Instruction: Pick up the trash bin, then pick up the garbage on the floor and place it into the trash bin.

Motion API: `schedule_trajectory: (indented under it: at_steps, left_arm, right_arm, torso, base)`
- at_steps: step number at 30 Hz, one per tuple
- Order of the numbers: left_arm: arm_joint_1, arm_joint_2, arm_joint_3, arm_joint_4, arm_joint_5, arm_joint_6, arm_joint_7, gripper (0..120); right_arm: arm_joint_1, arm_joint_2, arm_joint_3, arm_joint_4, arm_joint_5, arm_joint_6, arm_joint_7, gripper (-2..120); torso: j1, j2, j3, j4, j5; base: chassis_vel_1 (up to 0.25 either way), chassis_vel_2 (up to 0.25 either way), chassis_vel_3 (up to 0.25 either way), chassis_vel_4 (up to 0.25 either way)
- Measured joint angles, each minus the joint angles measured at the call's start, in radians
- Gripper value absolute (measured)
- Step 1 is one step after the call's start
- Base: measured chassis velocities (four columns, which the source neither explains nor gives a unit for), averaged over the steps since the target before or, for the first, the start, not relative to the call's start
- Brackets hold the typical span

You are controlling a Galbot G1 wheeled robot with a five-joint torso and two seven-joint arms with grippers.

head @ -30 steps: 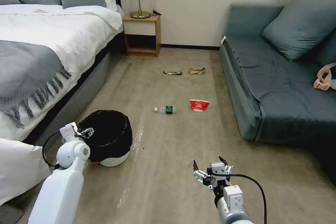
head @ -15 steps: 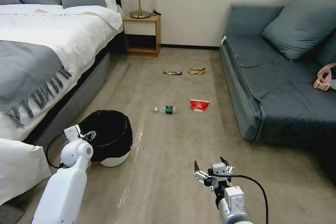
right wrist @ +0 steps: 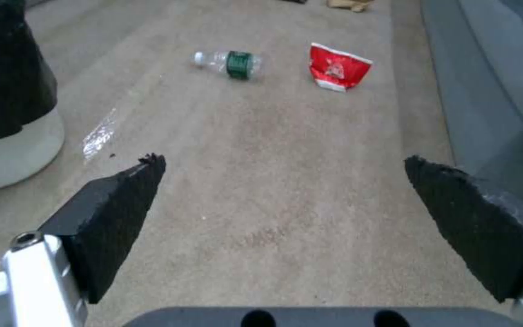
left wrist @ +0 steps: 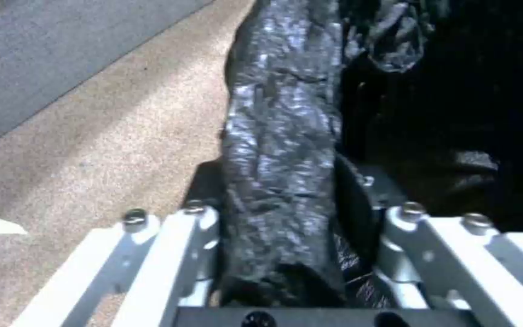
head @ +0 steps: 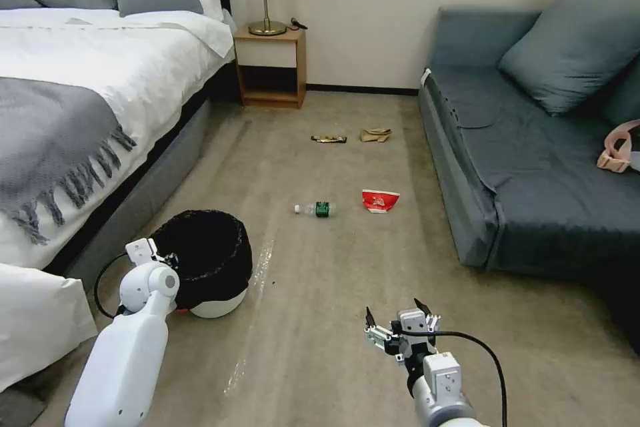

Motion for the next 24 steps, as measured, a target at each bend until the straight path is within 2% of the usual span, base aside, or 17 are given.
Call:
schedule_trajectory:
  at_steps: [3, 4, 7, 22, 24]
  left_arm:
    - [-0.001, 0.002, -0.001, 0.002, -0.007, -0.003, 0.0, 17]
    - [-0.001, 0.002, -0.001, 0.002, -0.007, -0.003, 0.0, 17]
    - [0.004, 0.001, -0.002, -0.002, -0.01, -0.013, 0.005, 5]
    - [0.065, 0.007, -0.022, -0.087, -0.002, -0.031, 0.01, 4]
    - [0.092, 0.012, -0.039, -0.128, 0.011, -0.034, 0.013, 4]
  right_arm:
    - [0.001, 0.0, 0.0, 0.0, 0.0, -0.002, -0.003, 100]
    - [0.001, 0.0, 0.0, 0.0, 0.0, -0.002, -0.003, 100]
    - [0.0, 0.001, 0.0, 0.0, 0.0, -0.004, -0.005, 100]
    - [-0.022, 0.002, -0.002, 0.009, -0.009, 0.002, -0.004, 100]
    - [-0.03, 0.004, -0.007, 0.011, -0.012, 0.006, -0.002, 100]
  torso:
    - [0.0, 0.0, 0.0, 0.0001, 0.0001]
    - [0.0, 0.0, 0.0, 0.0001, 0.0001]
    - [0.0, 0.0, 0.0, 0.0, 0.0001]
    - [0.0, 0.0, 0.0, -0.0008, -0.0007]
    - [0.0, 0.0, 0.0, -0.0004, -0.0006]
  base:
    - [0.0, 0.0, 0.0, 0.0]
    - [0.0, 0.0, 0.0, 0.0]
    - [0.0, 0.0, 0.0, 0.0]
    - [0.0, 0.0, 0.0, 0.0]
    - [0.0, 0.0, 0.0, 0.0]
